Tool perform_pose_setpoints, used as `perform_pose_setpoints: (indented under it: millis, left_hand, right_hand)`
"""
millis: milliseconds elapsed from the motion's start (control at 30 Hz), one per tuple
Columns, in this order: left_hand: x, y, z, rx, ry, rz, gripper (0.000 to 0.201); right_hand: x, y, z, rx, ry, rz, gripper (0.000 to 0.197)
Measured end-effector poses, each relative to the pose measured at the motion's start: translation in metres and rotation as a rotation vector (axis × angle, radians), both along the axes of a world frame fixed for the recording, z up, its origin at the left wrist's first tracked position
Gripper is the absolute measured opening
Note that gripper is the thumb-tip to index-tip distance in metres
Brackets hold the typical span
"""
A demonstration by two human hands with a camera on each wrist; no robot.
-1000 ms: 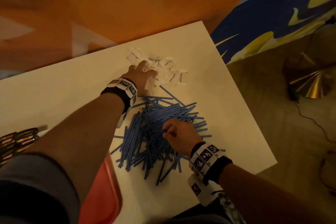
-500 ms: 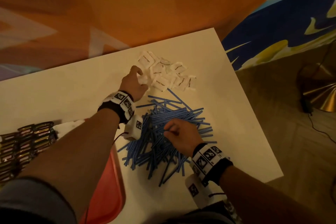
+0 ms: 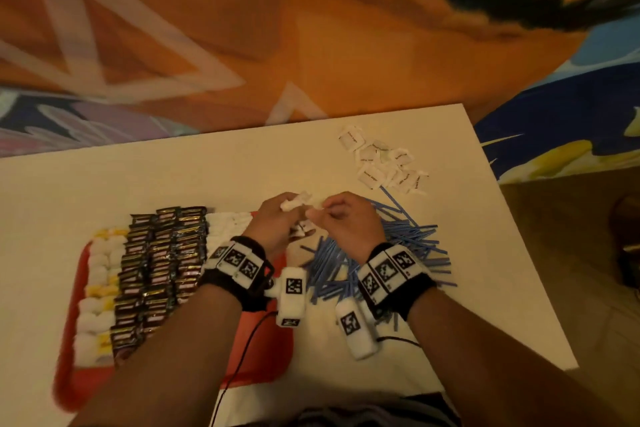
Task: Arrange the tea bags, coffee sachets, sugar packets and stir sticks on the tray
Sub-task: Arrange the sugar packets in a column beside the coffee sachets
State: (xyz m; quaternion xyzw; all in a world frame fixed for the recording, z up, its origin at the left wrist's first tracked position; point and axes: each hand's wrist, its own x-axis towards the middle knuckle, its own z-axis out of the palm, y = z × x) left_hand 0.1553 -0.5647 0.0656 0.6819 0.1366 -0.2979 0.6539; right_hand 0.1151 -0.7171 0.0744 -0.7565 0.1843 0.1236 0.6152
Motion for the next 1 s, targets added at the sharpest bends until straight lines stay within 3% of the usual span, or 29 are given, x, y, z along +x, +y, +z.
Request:
perform_pose_setpoints:
  millis: [333,433,567,633,733,767,833,933,1000]
  left_hand:
    - [-0.049,0.083,0.034,-0.338,0.134,0.288,0.011]
    - [-0.055,0.102,0.041,-0.402,0.143,0.253,0.016]
    - [-0.06,0.125,0.039,-0.47,0.153,0.25,0.052]
    - [-0.061,0.136,0.039,-0.436,0.15,0.319,0.05]
    - [-0.065,0.149,0.042,-0.356,0.09,0.366,0.007]
    - [-0.066,0.153,0.04,-0.331,0.062,0.369,0.004]
    - [-0.069,0.158,0.037,-0.286,0.007,0.352,0.021]
    - [-0.071,0.158,0.037,-0.248,-0.023,0.279,0.02]
    - [-0.073,0.152,0.038,-0.176,-0.044,0.172,0.031]
  right_hand:
    - [-0.013,0.091,0.029,0.175,0.112,0.066,0.025]
    - [-0.015,0.114,0.037,0.202,0.107,0.088,0.019]
    - [-0.018,0.135,0.045,0.279,0.109,0.102,0.015]
    - [-0.018,0.141,0.047,0.341,0.119,0.058,0.016]
    - [-0.017,0.143,0.047,0.328,0.102,0.01,0.017]
    - [-0.016,0.142,0.047,0.309,0.092,0.0,0.017]
    - [-0.016,0.14,0.046,0.263,0.069,0.001,0.016]
    - [-0.016,0.14,0.042,0.147,0.025,0.075,0.017]
    - [-0.016,0.143,0.039,0.048,0.006,0.136,0.022]
